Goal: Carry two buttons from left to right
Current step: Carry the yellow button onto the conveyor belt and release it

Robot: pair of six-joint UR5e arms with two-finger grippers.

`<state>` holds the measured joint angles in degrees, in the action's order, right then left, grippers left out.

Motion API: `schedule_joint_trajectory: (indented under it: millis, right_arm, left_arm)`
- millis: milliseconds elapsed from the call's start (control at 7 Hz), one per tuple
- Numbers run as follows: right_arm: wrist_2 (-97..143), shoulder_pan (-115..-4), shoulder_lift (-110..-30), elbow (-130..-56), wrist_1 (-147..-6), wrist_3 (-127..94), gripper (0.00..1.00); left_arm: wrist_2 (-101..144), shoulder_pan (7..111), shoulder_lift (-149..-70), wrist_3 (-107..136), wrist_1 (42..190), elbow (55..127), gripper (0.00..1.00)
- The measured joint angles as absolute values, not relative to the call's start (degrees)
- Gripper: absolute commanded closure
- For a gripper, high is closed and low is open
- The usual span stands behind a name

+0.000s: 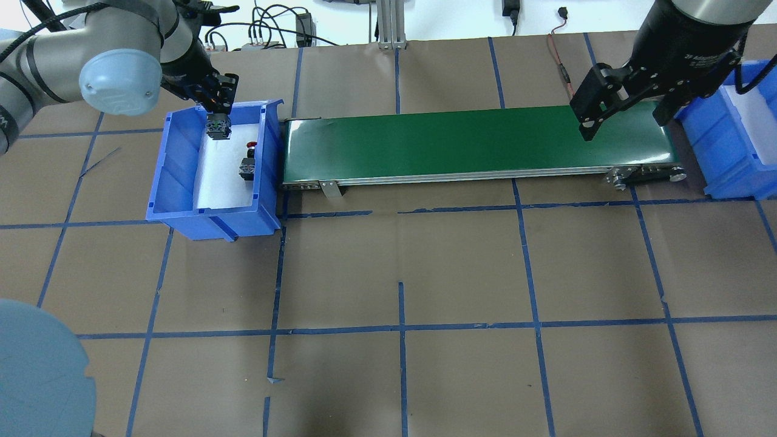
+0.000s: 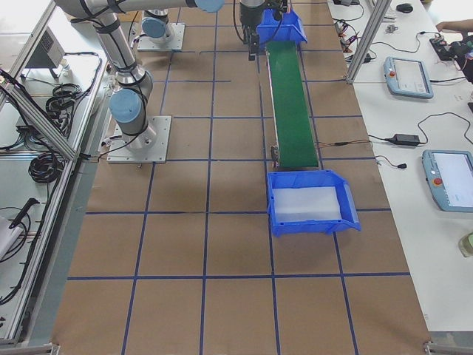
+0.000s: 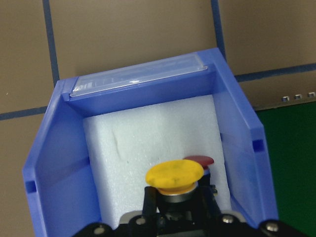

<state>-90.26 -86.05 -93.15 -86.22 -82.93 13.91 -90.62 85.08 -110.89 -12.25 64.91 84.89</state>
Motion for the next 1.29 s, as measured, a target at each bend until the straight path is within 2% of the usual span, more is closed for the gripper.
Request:
schedule_joint_trajectory:
  millis: [429, 714, 857, 1000, 1286]
  right_arm:
    - [-90.26, -86.05, -93.16, -86.22, -82.92, 13.94, 0.0]
    - [-90.26, -86.04, -93.16, -86.22, -82.95, 13.93, 0.0]
    - [-90.26, -86.05, -93.17, -86.22, -82.93, 13.95, 0.0]
    - [-90.26, -86.05, -93.19, -86.24, -82.91, 13.97, 0.0]
    - [-90.26, -86.01, -93.23, -86.35, -82.81, 14.03, 0.0]
  left_arm:
    - [-90.55, 92.36, -111.77, -1.01, 67.19, 80.64, 0.68]
    - [-90.6, 97.94, -117.58, 5.49, 63.11, 79.29, 0.71]
    - [-90.77, 99.7, -120.78, 6.79, 60.25, 79.14, 0.63]
    - [-90.84, 100.5, -122.56, 7.27, 58.98, 79.09, 0.01]
    - [-90.88, 100.91, -123.79, 7.5, 58.48, 79.18, 0.0]
